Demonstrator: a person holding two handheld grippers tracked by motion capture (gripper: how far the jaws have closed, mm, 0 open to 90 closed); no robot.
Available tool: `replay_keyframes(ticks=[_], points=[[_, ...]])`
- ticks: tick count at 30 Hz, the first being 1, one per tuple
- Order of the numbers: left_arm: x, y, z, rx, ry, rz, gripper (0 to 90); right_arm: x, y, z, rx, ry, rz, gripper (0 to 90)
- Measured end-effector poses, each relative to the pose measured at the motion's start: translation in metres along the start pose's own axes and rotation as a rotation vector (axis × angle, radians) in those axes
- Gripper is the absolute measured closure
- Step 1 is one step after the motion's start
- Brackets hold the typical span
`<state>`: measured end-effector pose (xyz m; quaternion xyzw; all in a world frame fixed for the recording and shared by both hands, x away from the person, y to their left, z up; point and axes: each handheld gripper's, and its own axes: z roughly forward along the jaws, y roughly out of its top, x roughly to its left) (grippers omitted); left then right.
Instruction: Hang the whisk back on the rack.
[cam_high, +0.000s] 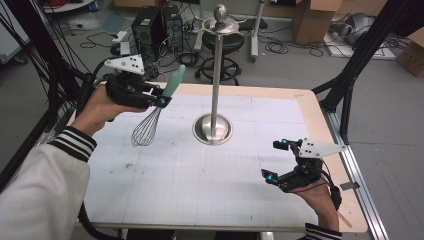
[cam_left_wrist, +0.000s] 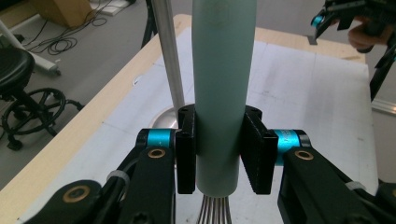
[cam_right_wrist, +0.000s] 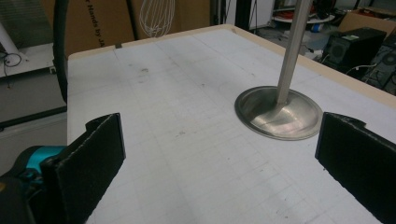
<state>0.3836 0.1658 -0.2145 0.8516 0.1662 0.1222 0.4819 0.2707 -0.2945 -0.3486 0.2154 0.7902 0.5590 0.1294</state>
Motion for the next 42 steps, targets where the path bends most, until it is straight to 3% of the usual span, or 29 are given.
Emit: replay_keyframes(ticks=[7,29,42], points=[[0.008,0.013,-0.004,-0.038,0.036,-0.010,69.3,0.000,-0.001,0.000,0.003,0.004,0.004,0.5],[0.024,0.048,-0.007,-0.039,0.073,-0.004,69.3,0.000,-0.001,-0.003,-0.013,0.006,0.007,0.4],[0.030,0.060,0.004,-0.047,0.084,-0.004,69.3,0.000,-0.003,-0.004,-0.013,0.011,0.006,0.5]])
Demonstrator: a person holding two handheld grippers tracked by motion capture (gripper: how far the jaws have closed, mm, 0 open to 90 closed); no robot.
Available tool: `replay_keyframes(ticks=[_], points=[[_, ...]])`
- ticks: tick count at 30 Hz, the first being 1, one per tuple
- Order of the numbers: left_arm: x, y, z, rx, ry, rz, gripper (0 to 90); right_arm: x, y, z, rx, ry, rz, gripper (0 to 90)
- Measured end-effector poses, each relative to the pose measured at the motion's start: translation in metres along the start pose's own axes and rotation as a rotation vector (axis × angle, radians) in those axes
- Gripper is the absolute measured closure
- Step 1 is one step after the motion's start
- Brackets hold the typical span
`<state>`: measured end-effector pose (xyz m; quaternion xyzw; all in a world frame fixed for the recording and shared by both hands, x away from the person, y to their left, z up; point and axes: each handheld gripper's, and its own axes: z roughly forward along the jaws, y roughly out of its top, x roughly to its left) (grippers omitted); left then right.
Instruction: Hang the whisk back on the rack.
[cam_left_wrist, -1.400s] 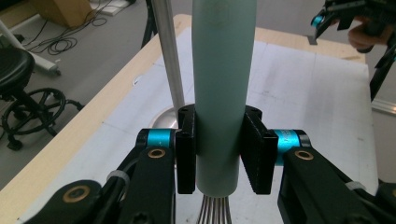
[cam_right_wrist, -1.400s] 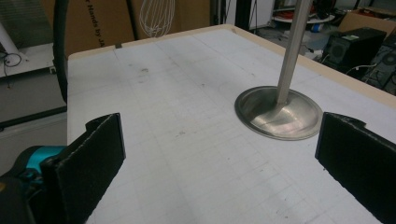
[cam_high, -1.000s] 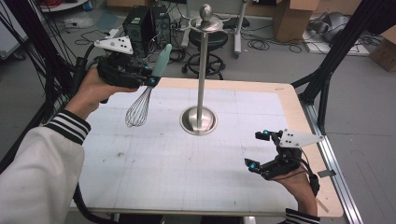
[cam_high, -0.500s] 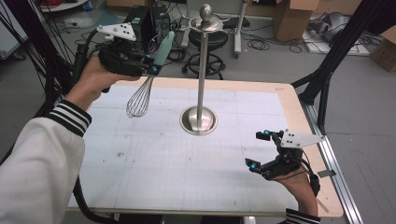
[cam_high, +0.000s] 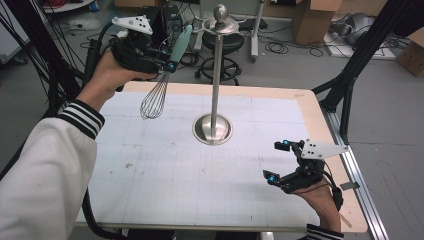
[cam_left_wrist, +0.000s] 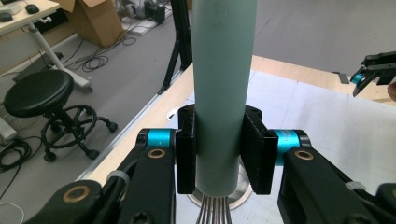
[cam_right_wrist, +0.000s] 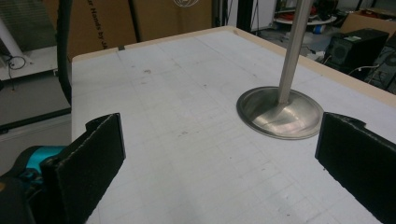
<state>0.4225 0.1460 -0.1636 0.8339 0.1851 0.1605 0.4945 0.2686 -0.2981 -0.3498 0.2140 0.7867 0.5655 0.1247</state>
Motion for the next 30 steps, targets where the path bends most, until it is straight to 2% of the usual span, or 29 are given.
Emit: replay_keyframes(ticks=[30], points=[[0.003,0.004,0.029,0.012,-0.012,-0.010,69.2,-0.002,-0.002,-0.002,-0.006,0.003,0.012,0.5]])
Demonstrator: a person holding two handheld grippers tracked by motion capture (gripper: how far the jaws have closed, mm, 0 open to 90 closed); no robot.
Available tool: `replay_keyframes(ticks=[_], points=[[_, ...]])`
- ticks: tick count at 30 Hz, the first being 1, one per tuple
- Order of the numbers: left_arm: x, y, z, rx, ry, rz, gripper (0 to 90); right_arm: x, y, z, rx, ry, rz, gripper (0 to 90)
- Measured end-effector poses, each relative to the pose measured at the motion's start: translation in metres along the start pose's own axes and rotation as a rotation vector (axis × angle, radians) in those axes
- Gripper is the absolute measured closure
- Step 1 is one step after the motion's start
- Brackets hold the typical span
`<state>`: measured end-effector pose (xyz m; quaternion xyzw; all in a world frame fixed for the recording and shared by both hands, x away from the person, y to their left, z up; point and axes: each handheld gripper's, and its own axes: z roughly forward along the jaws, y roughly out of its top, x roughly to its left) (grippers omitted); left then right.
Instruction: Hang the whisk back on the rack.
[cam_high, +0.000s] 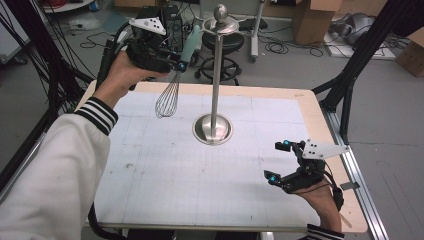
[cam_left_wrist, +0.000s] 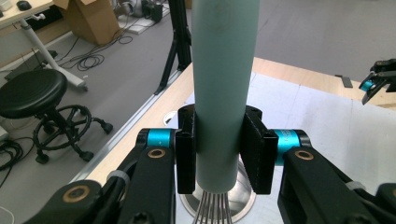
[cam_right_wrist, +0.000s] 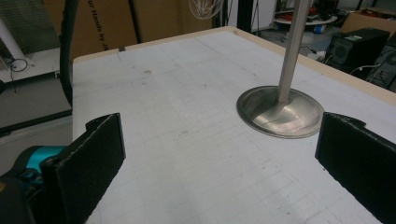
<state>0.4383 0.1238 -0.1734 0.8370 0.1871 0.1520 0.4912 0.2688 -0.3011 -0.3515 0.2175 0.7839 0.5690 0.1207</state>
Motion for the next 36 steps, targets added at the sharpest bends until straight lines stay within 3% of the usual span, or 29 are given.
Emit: replay_keyframes(ticks=[12,27,36], points=[[0.000,0.003,0.015,0.002,-0.008,-0.007,69.2,-0.001,-0.001,-0.003,-0.007,-0.002,0.004,0.5],[0.000,0.006,0.022,0.006,-0.008,-0.016,68.8,-0.001,-0.001,-0.004,-0.015,0.000,0.002,0.5],[-0.002,0.008,0.026,0.013,0.013,-0.010,68.1,-0.001,0.000,-0.004,-0.019,0.001,0.001,0.5]])
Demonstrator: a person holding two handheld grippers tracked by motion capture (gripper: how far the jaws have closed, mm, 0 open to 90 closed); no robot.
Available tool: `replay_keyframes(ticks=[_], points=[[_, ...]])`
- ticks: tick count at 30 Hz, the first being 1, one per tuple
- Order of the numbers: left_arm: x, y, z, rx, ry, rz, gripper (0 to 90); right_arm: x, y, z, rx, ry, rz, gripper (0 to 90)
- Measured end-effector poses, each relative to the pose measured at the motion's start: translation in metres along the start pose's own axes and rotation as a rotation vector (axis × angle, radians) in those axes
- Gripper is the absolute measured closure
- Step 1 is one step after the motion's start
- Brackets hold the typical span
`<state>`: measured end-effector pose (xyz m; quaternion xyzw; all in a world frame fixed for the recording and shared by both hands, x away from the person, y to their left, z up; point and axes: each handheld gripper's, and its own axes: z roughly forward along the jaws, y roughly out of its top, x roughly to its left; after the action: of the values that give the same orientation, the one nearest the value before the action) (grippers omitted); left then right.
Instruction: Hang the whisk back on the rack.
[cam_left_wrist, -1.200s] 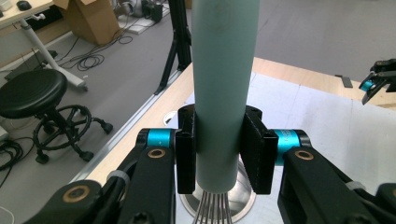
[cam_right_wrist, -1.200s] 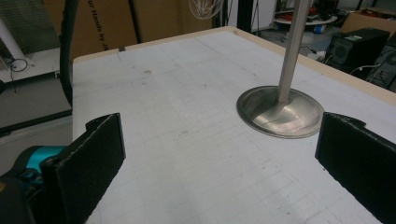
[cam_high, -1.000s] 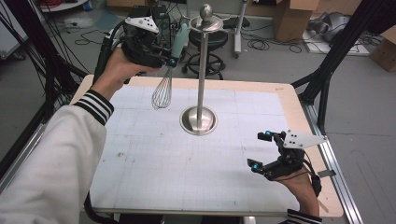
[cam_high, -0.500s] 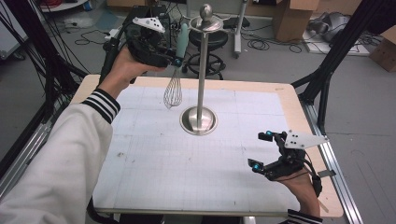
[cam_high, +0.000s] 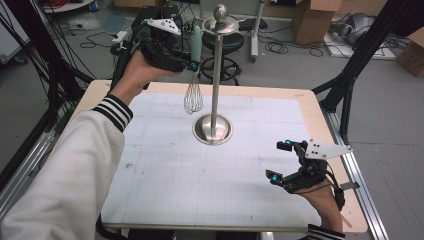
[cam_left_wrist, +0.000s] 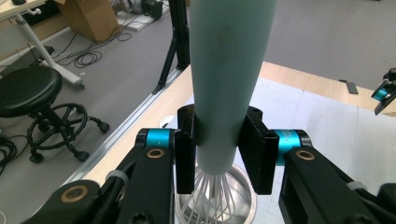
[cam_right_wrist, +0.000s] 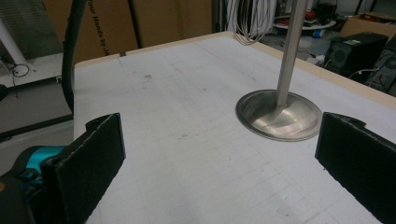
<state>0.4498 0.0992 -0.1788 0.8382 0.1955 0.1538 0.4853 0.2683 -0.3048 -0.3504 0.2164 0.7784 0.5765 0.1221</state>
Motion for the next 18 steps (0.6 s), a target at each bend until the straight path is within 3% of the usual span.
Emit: replay_keyframes(ticks=[5,8,12,14,16,18], points=[[0.001,-0.001,-0.004,-0.009,0.004,-0.019,51.8,0.000,0.000,0.001,0.002,0.002,-0.004,0.5],[0.000,-0.003,-0.011,-0.019,0.001,-0.004,43.6,0.000,-0.001,0.001,0.002,0.001,0.000,0.5],[-0.002,-0.013,-0.028,-0.046,0.005,-0.025,31.5,-0.001,-0.001,0.001,0.002,-0.002,0.004,0.4],[-0.003,-0.018,-0.037,-0.027,0.011,-0.032,24.7,-0.002,-0.002,0.001,0.007,-0.002,0.006,0.5],[-0.005,-0.025,-0.048,-0.053,-0.005,-0.039,19.4,-0.003,-0.002,0.001,0.005,-0.006,0.014,0.5],[-0.007,-0.032,-0.057,-0.050,-0.018,-0.043,12.6,-0.005,-0.003,0.001,0.006,-0.012,0.014,0.4]])
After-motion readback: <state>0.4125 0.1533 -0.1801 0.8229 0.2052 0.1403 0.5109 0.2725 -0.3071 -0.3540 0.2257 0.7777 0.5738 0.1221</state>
